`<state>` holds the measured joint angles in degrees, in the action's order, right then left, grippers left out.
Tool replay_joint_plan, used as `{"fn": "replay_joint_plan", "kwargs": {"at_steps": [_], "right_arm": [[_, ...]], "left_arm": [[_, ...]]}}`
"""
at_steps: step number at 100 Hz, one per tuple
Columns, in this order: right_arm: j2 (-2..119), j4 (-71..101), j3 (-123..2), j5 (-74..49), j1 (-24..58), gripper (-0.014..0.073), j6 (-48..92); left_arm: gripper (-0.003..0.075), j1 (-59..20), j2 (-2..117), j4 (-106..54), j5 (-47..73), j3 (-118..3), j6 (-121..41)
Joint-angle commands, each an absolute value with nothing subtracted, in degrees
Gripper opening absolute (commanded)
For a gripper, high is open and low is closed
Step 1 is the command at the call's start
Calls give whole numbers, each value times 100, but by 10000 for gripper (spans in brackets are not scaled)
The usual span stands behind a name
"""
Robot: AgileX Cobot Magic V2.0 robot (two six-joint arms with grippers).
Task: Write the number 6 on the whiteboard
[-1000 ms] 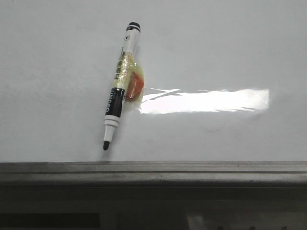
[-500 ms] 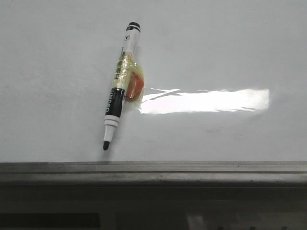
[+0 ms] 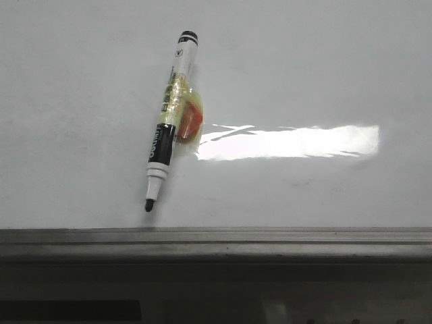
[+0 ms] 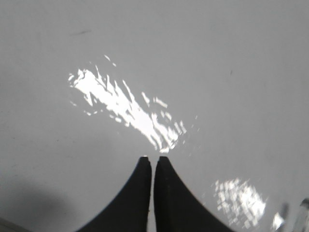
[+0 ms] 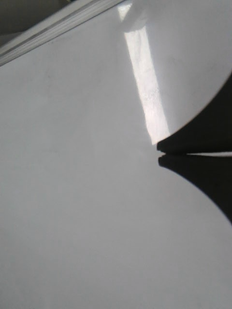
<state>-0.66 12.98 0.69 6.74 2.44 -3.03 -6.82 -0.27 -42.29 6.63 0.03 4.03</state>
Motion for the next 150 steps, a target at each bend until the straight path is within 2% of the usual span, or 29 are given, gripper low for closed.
{"fn": "replay_joint_plan", "kwargs": {"at_steps": [1,6,14,30,41,56,63,70,74,82,101,109,137,150], "right_arm": [[-151,1558,127,1140,218,-64,-299],[-151,1690,34,1104,218,-64,-299],[-151,1735,-296,731,218,-64,-299],[187,1447,-1515,-1516,218,-64,-299],[758,1136,-2167,-2624,218,-64,-176],[1476,1126,-2700,-3106,218,-64,218],[1651,1146,-2866,-3094,218,-63,218],[1697,1146,-2969,-3036,218,-55,218],[1697,1146,-3015,-3008,218,-37,218],[1697,1146,-3029,-2969,256,26,218],[1706,1146,-3029,-2969,401,281,218],[1719,1146,-3029,-2981,416,354,218],[1730,1146,-3029,-2990,416,367,218],[1730,1146,-3029,-3016,416,367,218]], "left_arm": [[-20,-679,-196,-5365,107,128,455],[-20,-679,-196,-5859,107,99,455],[-20,-701,-196,-5685,352,-77,356],[-20,-702,48,-4127,1437,-977,-154],[-20,-702,765,-2964,2274,-1792,-154],[-14,-702,2089,-2229,3155,-2782,-975],[42,-702,2608,-2432,3460,-3165,-1829],[160,-702,3035,-2932,3711,-3468,-2631],[251,-710,3229,-3347,3836,-3609,-3175],[321,-942,3479,-4132,3807,-3688,-3681],[274,-1861,3994,-4623,3737,-3700,-4007],[270,-2320,4156,-4664,3484,-3700,-4007],[275,-4064,5025,-4934,2152,-3700,-3996],[342,-4654,5519,-5545,1223,-3700,-3996]]}}
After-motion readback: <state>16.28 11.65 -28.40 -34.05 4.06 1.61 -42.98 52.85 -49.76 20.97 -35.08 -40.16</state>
